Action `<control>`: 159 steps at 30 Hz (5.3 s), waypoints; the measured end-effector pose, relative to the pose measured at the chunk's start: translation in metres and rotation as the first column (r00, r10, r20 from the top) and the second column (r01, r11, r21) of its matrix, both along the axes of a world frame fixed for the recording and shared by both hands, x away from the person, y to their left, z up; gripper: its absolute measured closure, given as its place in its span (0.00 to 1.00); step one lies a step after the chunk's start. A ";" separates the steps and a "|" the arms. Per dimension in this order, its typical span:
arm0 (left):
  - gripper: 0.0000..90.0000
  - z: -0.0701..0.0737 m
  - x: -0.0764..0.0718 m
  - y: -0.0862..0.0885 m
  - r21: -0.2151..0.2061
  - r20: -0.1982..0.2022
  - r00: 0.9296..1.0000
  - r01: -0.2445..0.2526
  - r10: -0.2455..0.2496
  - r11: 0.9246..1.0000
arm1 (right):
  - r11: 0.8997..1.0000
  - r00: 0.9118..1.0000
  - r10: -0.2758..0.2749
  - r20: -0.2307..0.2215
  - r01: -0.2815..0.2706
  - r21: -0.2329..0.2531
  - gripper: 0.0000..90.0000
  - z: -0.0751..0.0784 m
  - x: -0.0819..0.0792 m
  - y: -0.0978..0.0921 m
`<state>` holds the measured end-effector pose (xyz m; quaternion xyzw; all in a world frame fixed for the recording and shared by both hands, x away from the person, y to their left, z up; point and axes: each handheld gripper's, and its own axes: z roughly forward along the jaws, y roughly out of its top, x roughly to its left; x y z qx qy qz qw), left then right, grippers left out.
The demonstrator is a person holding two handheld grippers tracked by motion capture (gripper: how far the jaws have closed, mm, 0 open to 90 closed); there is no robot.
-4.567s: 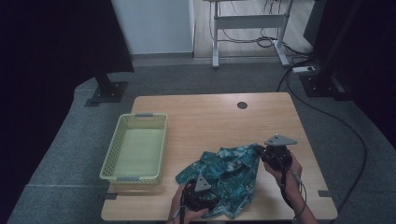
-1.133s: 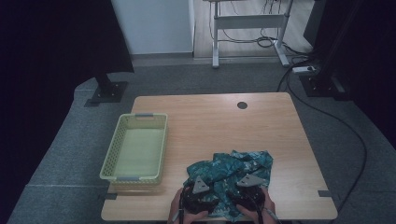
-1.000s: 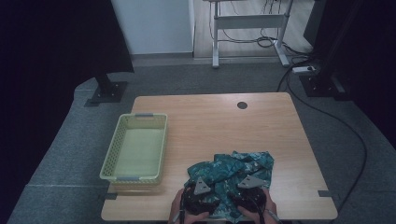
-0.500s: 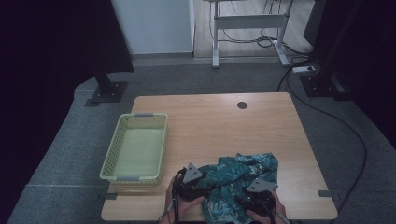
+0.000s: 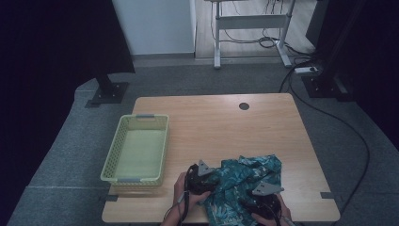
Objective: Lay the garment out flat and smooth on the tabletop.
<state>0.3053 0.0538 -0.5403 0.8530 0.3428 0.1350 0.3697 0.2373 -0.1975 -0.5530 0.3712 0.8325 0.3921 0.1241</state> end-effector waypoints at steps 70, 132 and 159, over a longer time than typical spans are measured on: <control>0.73 0.000 0.032 -0.006 -0.027 -0.008 1.000 -0.004 0.004 1.000 | 1.000 1.000 -0.006 -0.024 0.006 -0.002 0.59 0.002 -0.005 -0.016; 0.59 -0.006 -0.030 -0.019 -0.029 0.041 0.999 0.011 -0.010 1.000 | 0.998 0.998 -0.051 0.039 0.053 -0.039 0.54 -0.001 -0.005 -0.001; 0.63 -0.014 -0.045 -0.009 -0.028 0.047 0.999 0.014 -0.012 1.000 | 0.977 0.977 -0.210 0.041 0.211 -0.031 0.47 0.012 0.008 -0.072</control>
